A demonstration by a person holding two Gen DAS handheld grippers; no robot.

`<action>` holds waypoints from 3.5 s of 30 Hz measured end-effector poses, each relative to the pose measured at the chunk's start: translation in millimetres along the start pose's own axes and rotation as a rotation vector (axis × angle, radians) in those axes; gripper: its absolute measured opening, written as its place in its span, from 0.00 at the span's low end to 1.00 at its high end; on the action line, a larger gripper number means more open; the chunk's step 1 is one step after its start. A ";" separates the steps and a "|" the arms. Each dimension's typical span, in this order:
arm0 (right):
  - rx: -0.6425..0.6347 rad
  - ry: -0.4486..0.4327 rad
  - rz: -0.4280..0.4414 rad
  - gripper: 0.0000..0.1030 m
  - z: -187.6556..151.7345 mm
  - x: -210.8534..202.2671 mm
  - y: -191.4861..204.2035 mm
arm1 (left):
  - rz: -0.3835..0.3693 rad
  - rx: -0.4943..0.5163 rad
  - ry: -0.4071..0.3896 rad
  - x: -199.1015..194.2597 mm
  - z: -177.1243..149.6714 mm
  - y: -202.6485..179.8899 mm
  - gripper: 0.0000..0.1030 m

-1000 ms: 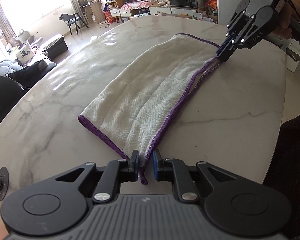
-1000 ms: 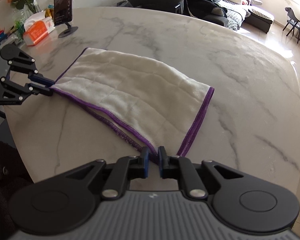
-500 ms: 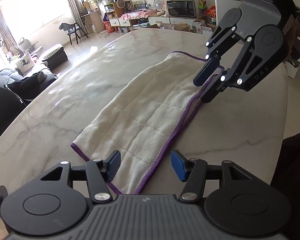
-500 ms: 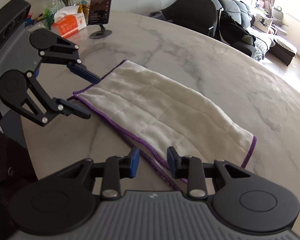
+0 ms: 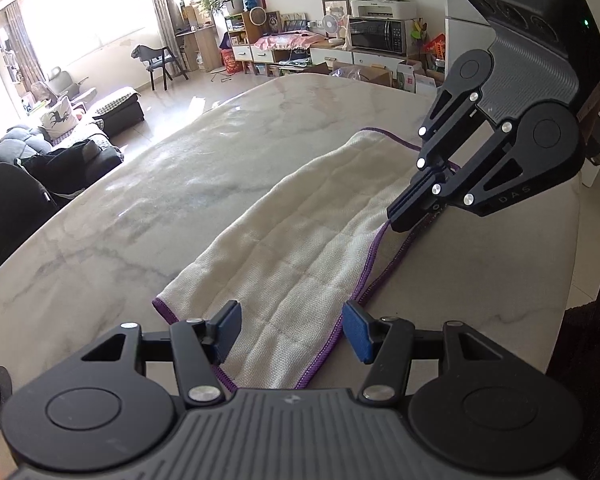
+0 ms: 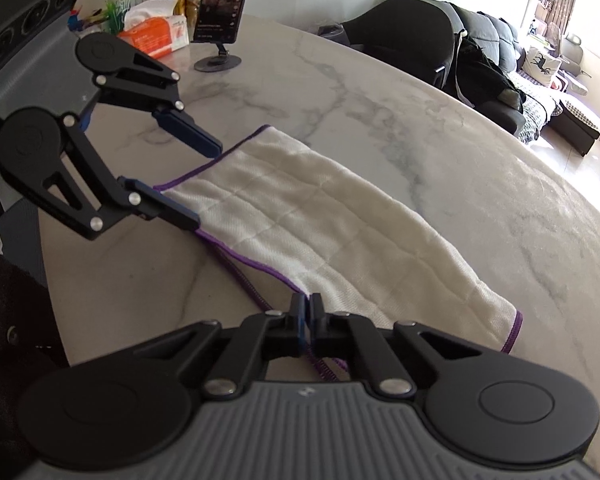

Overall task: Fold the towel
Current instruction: 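Open both grippers and move them to the folded towel's end, then grasp the towel end with the left gripper while the right gripper grasps beside it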

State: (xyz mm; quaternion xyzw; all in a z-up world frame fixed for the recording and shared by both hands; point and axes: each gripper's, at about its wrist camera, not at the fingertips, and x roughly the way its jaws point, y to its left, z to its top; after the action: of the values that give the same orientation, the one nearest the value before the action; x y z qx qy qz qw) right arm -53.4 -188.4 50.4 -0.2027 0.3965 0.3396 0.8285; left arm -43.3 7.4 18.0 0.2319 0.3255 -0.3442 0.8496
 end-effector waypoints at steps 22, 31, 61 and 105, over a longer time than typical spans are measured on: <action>0.291 -0.108 -0.033 0.18 2.4 -7.8 -30.0 | 0.036 -0.288 -0.016 23.6 25.9 21.9 0.56; 0.154 -0.132 -0.044 0.11 -16.3 11.8 1.8 | -0.010 -0.058 -0.056 28.1 4.6 -21.3 0.55; 0.473 -0.144 -0.281 0.16 35.7 50.8 -41.7 | 0.160 -0.760 -0.029 43.0 22.4 61.1 0.17; 0.570 -0.027 -0.340 0.20 6.5 29.4 -110.1 | 0.199 -0.815 0.045 34.8 21.3 99.9 0.10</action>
State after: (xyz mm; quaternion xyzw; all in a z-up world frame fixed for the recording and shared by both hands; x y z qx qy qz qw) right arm 42.9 -248.2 38.3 -0.0212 0.4250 0.0746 0.9019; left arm 57.8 44.7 24.7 -0.0855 0.4295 -0.0984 0.8936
